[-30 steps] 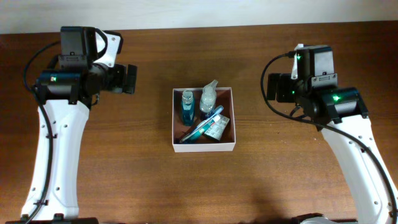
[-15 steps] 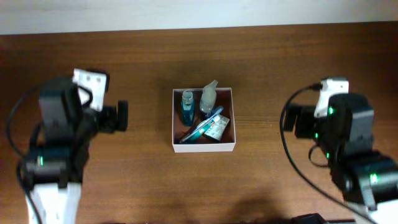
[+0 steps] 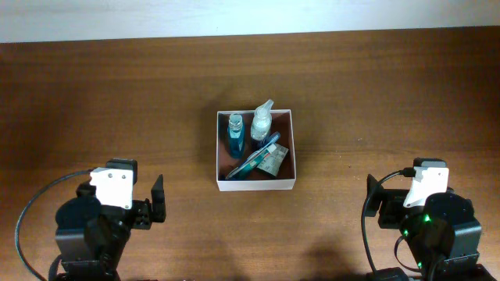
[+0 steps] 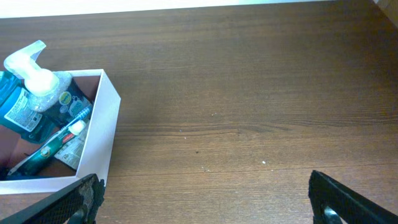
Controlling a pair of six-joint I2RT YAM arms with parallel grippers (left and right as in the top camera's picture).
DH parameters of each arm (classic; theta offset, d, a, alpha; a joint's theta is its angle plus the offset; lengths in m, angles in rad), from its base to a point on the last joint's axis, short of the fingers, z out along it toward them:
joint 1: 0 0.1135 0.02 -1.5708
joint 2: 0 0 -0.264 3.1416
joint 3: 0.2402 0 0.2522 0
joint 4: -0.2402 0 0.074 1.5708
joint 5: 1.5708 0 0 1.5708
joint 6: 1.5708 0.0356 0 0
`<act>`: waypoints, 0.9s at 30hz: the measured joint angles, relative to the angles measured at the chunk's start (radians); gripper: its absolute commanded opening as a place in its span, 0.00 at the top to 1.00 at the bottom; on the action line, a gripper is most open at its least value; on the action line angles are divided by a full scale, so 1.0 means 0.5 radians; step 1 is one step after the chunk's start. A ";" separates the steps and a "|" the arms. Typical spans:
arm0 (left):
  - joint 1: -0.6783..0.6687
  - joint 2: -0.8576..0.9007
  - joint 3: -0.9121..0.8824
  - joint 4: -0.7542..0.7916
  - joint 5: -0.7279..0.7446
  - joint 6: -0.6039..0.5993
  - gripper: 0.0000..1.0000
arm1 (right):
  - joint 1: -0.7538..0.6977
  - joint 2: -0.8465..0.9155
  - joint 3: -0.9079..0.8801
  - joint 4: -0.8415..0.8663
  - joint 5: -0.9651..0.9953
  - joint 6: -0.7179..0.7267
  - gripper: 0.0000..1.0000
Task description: Pack container
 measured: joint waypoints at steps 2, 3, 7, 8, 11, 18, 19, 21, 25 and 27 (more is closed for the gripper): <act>0.000 0.000 0.000 0.000 -0.001 0.000 0.01 | 0.000 0.000 0.000 0.001 0.000 0.000 0.02; 0.000 0.000 0.000 0.000 0.000 0.000 0.01 | 0.000 0.000 0.000 0.001 0.000 -0.001 0.01; 0.000 0.000 -0.001 0.000 -0.001 0.000 0.01 | 0.000 0.000 0.000 0.001 0.000 -0.002 0.02; 0.000 0.000 -0.001 0.000 0.000 0.000 0.01 | 0.000 0.000 0.000 0.001 0.000 -0.002 0.02; 0.000 0.000 -0.001 0.000 0.000 0.000 0.01 | 0.000 0.000 0.000 0.001 0.000 -0.001 0.01; 0.000 0.000 -0.001 0.000 0.000 0.000 0.01 | 0.000 -0.082 -0.011 -0.002 0.016 -0.002 0.02; 0.000 0.000 -0.001 0.000 0.000 -0.001 0.01 | 0.000 -0.105 -0.015 0.002 0.018 -0.003 0.02; 0.000 0.001 -0.001 0.000 0.000 -0.001 0.01 | 0.000 -0.232 -0.075 0.053 0.024 -0.008 0.02; 0.000 0.001 -0.002 0.002 0.000 -0.001 0.01 | 0.000 -0.625 -0.423 0.268 0.021 -0.010 0.02; 0.000 0.000 -0.003 0.000 0.000 -0.001 0.00 | 0.000 -0.836 -0.671 0.443 -0.001 -0.021 0.02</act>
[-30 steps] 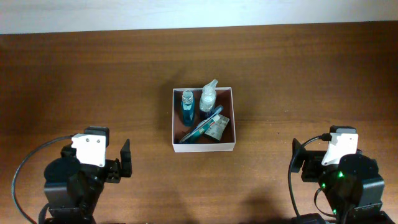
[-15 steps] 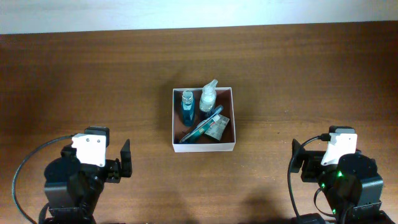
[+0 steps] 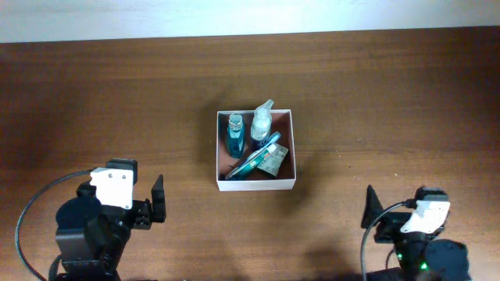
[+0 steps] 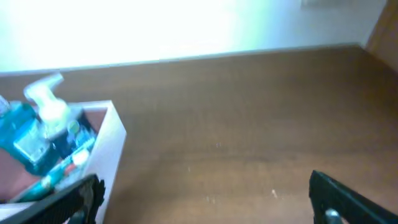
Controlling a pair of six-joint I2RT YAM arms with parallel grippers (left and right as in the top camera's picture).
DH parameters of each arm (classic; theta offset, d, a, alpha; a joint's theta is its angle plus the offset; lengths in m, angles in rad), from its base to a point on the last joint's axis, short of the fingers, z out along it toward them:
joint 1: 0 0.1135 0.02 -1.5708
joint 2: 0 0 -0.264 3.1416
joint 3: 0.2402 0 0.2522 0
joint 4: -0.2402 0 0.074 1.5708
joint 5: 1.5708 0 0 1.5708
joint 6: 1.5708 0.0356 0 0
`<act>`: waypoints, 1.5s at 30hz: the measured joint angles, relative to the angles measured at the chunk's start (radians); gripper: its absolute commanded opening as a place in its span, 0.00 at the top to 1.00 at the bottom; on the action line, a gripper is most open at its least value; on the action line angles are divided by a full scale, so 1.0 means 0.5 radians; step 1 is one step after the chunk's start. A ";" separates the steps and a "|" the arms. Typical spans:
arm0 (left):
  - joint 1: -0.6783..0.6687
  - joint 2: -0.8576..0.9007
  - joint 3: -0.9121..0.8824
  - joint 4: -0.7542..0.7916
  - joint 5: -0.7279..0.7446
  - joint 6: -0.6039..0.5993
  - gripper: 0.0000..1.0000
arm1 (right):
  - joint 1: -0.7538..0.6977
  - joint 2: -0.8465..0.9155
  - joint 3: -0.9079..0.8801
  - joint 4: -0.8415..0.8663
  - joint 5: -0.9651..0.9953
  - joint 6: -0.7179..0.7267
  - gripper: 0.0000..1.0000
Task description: Pack container
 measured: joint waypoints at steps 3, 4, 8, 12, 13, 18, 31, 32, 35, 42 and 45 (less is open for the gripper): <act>0.000 0.000 0.000 0.001 -0.001 0.000 0.01 | 0.000 -0.164 -0.227 0.217 -0.034 -0.011 0.02; 0.000 0.000 0.000 0.000 -0.001 0.000 0.01 | 0.000 -0.175 -0.299 0.329 -0.047 -0.011 0.02; 0.000 0.000 -0.002 -0.001 0.000 0.000 0.01 | 0.000 -0.179 -0.595 0.896 -0.085 -0.024 0.02; 0.000 0.000 -0.002 -0.001 0.000 0.000 0.01 | -0.008 -0.182 -0.861 1.437 -0.100 -0.040 0.02; 0.000 0.000 -0.002 -0.001 0.000 0.000 0.01 | -0.016 -0.181 -0.944 1.586 -0.101 -0.040 0.02; 0.000 0.000 -0.002 -0.001 0.000 0.000 0.01 | -0.087 -0.183 -1.075 1.473 -0.137 -0.088 0.02; 0.000 0.000 -0.002 0.000 0.000 0.000 0.01 | -0.100 -0.179 -1.075 1.328 -0.266 -0.153 0.02; 0.000 0.000 -0.002 -0.001 0.000 0.000 0.01 | -0.100 -0.179 -1.075 1.328 -0.266 -0.153 0.02; 0.000 0.000 -0.002 -0.001 0.000 0.000 0.01 | -0.100 -0.179 -1.075 1.328 -0.266 -0.153 0.02; 0.000 0.000 -0.002 -0.001 0.000 0.000 0.01 | -0.100 -0.179 -1.075 1.328 -0.266 -0.153 0.02; 0.000 0.000 -0.002 -0.001 0.000 0.000 0.01 | -0.100 -0.179 -1.075 1.328 -0.266 -0.154 0.02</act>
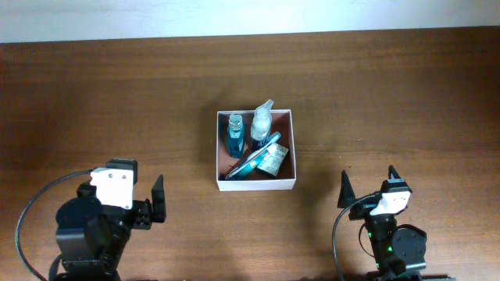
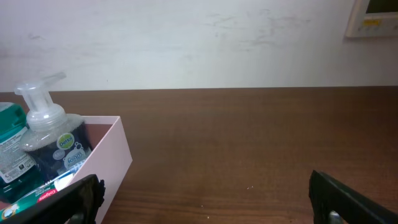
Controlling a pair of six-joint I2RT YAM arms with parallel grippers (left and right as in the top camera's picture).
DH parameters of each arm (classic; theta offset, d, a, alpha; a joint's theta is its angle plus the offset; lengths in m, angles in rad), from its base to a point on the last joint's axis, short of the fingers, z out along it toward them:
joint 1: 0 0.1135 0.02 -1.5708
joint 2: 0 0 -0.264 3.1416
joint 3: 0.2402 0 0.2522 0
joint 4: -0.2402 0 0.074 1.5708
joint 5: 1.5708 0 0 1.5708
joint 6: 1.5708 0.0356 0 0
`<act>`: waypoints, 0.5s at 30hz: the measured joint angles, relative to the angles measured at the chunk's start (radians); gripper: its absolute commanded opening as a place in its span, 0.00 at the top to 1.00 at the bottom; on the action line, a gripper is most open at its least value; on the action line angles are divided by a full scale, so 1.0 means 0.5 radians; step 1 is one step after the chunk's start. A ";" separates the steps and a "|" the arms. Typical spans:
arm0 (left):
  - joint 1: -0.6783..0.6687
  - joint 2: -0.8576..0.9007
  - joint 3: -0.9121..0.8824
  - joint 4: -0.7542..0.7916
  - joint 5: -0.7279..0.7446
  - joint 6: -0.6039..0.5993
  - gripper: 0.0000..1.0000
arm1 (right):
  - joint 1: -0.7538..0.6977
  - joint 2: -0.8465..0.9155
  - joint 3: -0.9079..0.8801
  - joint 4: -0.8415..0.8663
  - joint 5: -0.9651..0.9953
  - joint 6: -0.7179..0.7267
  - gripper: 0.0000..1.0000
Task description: Pack container
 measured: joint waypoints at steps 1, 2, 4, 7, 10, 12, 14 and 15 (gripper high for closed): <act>0.000 0.000 0.000 0.000 -0.001 0.000 0.01 | 0.000 0.000 0.000 0.000 0.000 0.001 0.02; 0.000 0.000 0.000 0.001 0.000 0.000 0.00 | 0.000 0.000 0.000 0.000 0.000 0.000 0.02; 0.000 0.000 0.000 0.000 0.000 0.000 0.01 | 0.000 0.000 0.000 0.000 0.000 0.000 0.02; 0.000 -0.006 0.000 -0.045 -0.002 0.002 0.01 | 0.000 0.000 0.000 0.000 0.000 -0.001 0.02; 0.000 -0.084 -0.034 -0.130 -0.002 0.002 0.01 | 0.000 -0.001 0.000 0.000 -0.001 0.001 0.02; -0.005 -0.193 -0.123 -0.151 -0.002 0.002 0.01 | 0.000 -0.002 0.000 -0.001 -0.001 0.002 0.02; -0.011 -0.324 -0.265 -0.130 -0.002 0.002 0.01 | 0.000 -0.002 0.000 0.000 -0.001 0.002 0.02; -0.018 -0.439 -0.417 -0.083 -0.002 0.002 0.01 | 0.000 -0.002 0.000 -0.001 -0.006 0.001 0.02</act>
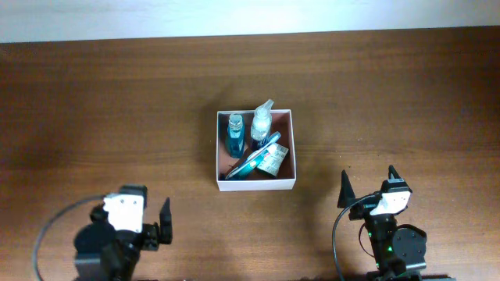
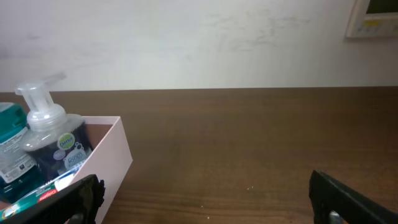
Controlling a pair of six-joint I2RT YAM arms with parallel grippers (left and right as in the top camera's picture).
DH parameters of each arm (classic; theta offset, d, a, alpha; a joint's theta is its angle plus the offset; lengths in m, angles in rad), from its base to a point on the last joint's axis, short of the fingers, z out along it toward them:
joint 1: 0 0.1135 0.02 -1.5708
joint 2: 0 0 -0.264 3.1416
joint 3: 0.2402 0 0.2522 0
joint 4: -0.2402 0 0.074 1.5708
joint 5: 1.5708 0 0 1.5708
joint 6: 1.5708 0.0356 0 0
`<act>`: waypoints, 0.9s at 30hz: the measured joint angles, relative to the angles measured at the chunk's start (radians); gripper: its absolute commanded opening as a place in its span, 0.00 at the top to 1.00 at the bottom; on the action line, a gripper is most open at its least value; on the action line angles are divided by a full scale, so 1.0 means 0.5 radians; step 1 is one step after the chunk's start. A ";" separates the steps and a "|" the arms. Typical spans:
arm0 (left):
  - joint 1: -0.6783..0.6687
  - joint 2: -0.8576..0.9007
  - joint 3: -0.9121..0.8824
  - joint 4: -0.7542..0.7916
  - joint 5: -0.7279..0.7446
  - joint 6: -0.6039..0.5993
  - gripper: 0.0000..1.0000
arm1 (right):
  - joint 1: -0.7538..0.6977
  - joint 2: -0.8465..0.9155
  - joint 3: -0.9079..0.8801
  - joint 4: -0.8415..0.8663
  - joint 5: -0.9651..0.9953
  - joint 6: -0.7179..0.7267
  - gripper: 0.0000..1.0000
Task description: Pack container
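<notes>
The white box (image 1: 256, 185) stands mid-table and holds a blue bottle (image 1: 234, 134), a clear pump bottle (image 1: 261, 119), a toothpaste tube (image 1: 253, 161) and a sachet (image 1: 273, 160). My right gripper (image 1: 367, 186) sits near the front edge, right of the box, open and empty. The right wrist view looks level across the table: the gripper (image 2: 205, 208) is wide open over bare wood, with the box wall (image 2: 115, 158) and pump bottle (image 2: 46, 124) at the left. My left gripper (image 1: 145, 214) is at the front left, far from the box, one finger (image 1: 165, 212) showing out to the side.
Dark wooden table (image 1: 391, 94) all round the box. A pale wall (image 2: 199, 43) rises behind the table's far edge. A black cable (image 1: 47, 234) loops beside the left arm.
The left arm has drawn back toward the table's front edge and a little to the right. The right arm and the box contents stand as before.
At first both arms rested at the front corners, the right wrist camera looking down at the box corner. The right arm then sat further back, its camera tilting up. Later it stood more to the left, level, both fingers showing. Now the left arm has pulled back too.
</notes>
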 measured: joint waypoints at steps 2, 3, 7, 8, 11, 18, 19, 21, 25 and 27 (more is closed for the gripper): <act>-0.001 -0.159 -0.236 0.207 0.000 0.000 0.01 | 0.000 0.000 0.000 -0.002 -0.003 0.000 0.02; -0.001 -0.200 -0.294 0.256 0.001 0.000 0.01 | 0.000 0.000 0.000 -0.002 -0.006 0.000 0.02; -0.001 -0.465 -0.720 0.944 -0.001 -0.001 0.01 | 0.000 0.000 0.000 -0.002 -0.009 -0.001 0.02; -0.001 -0.520 -0.817 1.167 -0.001 0.000 0.01 | 0.000 0.000 0.000 -0.003 -0.010 0.001 0.01; -0.001 -0.620 -1.035 1.573 0.000 0.000 0.01 | 0.000 0.000 0.000 -0.003 -0.009 0.000 0.02; -0.001 -0.653 -1.202 1.736 -0.020 0.010 0.01 | 0.000 0.000 0.000 -0.003 -0.009 0.000 0.02; -0.001 -0.655 -1.204 1.675 -0.034 0.011 0.01 | 0.000 0.000 0.000 -0.003 -0.009 -0.001 0.02; -0.001 -0.655 -1.208 1.588 -0.047 0.010 0.01 | 0.000 0.000 0.000 -0.003 -0.009 -0.001 0.02; -0.001 -0.655 -1.210 1.532 -0.054 0.000 0.01 | 0.000 0.000 0.000 -0.003 -0.009 0.001 0.02; -0.001 -0.655 -1.210 1.532 -0.054 0.000 0.01 | 0.000 0.000 0.000 -0.003 -0.009 -0.001 0.02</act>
